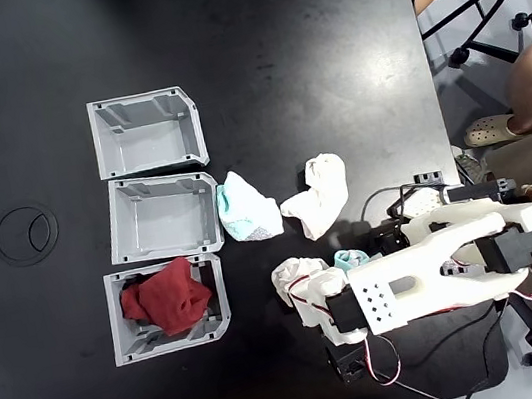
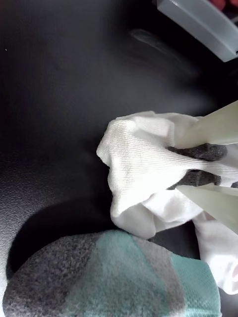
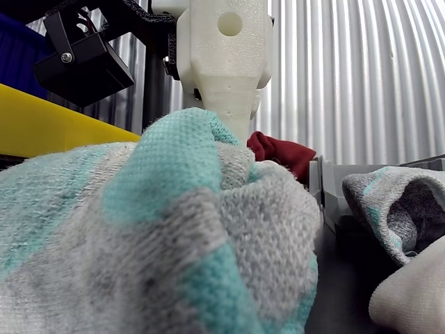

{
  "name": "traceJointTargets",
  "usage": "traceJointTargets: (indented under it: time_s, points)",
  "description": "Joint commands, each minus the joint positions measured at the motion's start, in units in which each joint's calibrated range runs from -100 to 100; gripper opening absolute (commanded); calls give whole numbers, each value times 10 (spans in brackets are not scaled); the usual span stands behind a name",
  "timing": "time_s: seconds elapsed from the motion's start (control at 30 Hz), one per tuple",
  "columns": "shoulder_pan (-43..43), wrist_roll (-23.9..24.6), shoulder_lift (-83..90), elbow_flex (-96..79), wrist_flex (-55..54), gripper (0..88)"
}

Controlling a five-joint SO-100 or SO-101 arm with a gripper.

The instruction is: Put the sock in the container

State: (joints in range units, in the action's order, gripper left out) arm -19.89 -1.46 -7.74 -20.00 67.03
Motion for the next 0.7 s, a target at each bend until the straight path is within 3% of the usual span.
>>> traceJointTargets:
  time_s: [0.0, 0.2, 0.67]
  points:
    - [4, -4, 10, 25, 8, 14]
    - [38, 0, 10, 85, 10, 14]
    - [126, 0, 11, 333, 161, 14]
